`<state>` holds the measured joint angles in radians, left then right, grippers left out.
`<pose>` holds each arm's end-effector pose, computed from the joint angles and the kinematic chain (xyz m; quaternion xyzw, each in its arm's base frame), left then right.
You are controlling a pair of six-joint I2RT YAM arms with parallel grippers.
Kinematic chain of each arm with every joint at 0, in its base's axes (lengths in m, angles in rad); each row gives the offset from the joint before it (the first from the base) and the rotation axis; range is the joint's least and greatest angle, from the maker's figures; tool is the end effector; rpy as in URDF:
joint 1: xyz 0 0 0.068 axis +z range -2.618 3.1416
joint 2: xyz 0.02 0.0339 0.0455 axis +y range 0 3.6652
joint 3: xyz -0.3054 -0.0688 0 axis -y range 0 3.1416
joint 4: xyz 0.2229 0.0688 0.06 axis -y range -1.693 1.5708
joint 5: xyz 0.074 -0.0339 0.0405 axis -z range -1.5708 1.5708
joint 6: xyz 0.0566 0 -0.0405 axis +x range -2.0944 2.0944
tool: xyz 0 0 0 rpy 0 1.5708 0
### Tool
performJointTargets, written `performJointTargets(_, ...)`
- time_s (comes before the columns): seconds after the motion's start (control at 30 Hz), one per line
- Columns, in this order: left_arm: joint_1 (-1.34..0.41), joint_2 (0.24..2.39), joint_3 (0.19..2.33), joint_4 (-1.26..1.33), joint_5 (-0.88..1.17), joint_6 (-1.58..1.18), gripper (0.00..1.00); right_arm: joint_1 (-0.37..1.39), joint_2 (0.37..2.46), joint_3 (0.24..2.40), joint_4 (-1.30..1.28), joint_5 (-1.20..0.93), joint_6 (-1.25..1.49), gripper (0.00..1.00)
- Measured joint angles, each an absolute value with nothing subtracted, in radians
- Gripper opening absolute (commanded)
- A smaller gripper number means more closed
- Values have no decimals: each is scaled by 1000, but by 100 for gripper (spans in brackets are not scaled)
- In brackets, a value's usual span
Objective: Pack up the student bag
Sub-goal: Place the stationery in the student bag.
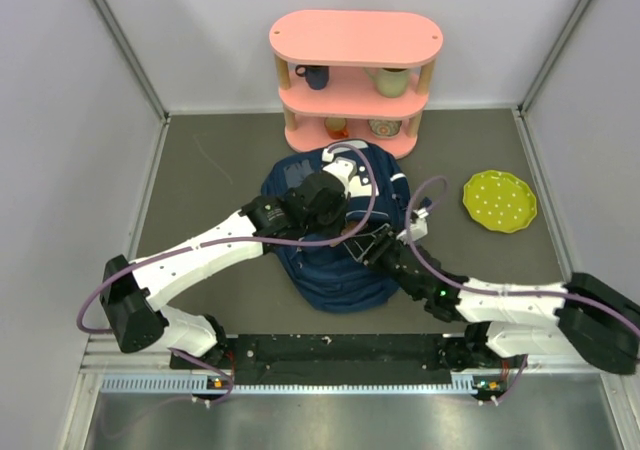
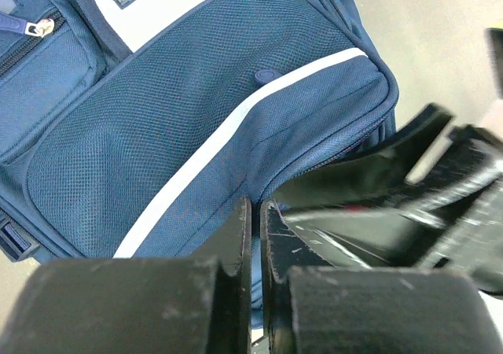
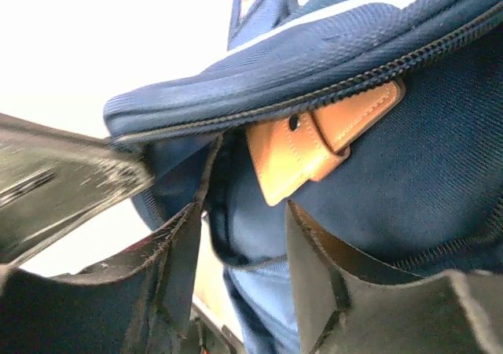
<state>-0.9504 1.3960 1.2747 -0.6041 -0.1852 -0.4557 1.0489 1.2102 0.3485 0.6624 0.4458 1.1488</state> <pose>0.1785 -0.2319 0.3608 0.1856 0.8897 -0.1998 0.3661 0.1336 0.1833 0.2444 0.1775 0.7469 0.4723 0.4332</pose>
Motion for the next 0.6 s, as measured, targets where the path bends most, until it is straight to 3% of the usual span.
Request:
performJointTargets(0.3, -947, 1396, 1254, -586, -175, -469, 0, 1049, 704, 260, 346, 344, 1022, 51)
performJointTargets(0.33, -946, 1396, 1251, -584, -173, -470, 4, 1049, 638, 260, 292, 345, 1017, 51)
performJointTargets(0.37, -945, 1396, 1247, -582, -168, -471, 21, 1049, 551, 260, 214, 355, 1013, 52)
performJointTargets(0.5, -942, 1394, 1232, -580, -125, -476, 68, 1049, 301, 262, -28, 454, 1013, 65)
performJointTargets(0.6, -939, 1377, 1226, -576, -91, -483, 83, 1048, 168, 263, -177, 571, 1007, 71)
